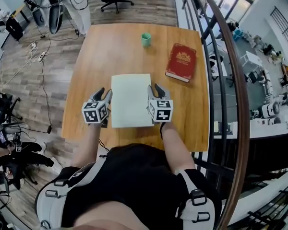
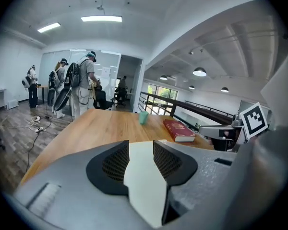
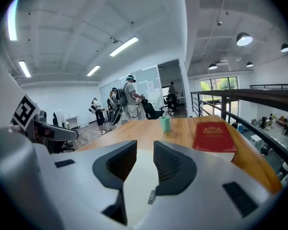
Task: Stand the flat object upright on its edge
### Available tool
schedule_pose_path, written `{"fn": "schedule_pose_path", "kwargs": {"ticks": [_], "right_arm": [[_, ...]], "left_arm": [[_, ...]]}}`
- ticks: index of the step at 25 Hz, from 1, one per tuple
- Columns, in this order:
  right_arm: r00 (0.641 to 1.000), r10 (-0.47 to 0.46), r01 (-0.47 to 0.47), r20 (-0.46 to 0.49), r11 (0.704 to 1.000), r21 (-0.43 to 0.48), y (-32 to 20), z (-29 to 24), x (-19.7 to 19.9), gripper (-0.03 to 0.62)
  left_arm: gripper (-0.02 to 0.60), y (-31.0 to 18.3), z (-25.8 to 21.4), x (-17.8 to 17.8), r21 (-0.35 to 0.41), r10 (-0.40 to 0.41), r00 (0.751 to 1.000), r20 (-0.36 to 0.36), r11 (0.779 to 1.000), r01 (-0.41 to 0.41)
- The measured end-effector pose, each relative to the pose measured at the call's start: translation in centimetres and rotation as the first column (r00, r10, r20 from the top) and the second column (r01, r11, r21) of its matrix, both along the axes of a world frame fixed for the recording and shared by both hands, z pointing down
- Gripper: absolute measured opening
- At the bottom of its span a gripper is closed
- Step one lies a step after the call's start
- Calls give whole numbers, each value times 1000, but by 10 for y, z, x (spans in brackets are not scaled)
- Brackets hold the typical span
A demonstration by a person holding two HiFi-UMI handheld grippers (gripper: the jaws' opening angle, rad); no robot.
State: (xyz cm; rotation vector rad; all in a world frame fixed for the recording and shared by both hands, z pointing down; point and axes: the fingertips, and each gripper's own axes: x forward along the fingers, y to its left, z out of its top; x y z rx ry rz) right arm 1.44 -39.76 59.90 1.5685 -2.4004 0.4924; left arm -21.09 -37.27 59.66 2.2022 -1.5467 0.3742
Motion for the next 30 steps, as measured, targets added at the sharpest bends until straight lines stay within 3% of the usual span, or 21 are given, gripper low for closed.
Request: {"fn": "schedule_pose_path", "kwargs": {"ticks": [7, 13, 19, 24, 28, 30], "right_arm": [[1000, 2, -4, -10, 985, -170, -1, 65, 2, 89], [1000, -7, 1, -21, 954, -299, 8, 117, 5, 104], [998, 19, 4, 57, 921, -389, 15, 146, 10, 124], [988, 21, 48, 155, 903, -427, 13, 152, 8, 129], [965, 53, 79, 256, 874, -480, 12, 159, 7, 129], [954, 77, 89, 290, 851, -518, 12, 161, 7, 130]], "left_arm": [[146, 3, 65, -3, -144, -7, 1000, 14, 989, 9], [157, 10, 105, -5, -242, -12, 1000, -6, 970, 10], [173, 19, 137, -7, -334, -9, 1000, -8, 942, 6], [172, 18, 145, -7, -365, -13, 992, -124, 930, -34], [172, 16, 154, -5, -425, -44, 958, -283, 901, -84], [172, 15, 156, -4, -428, -46, 950, -309, 899, -96]]}}
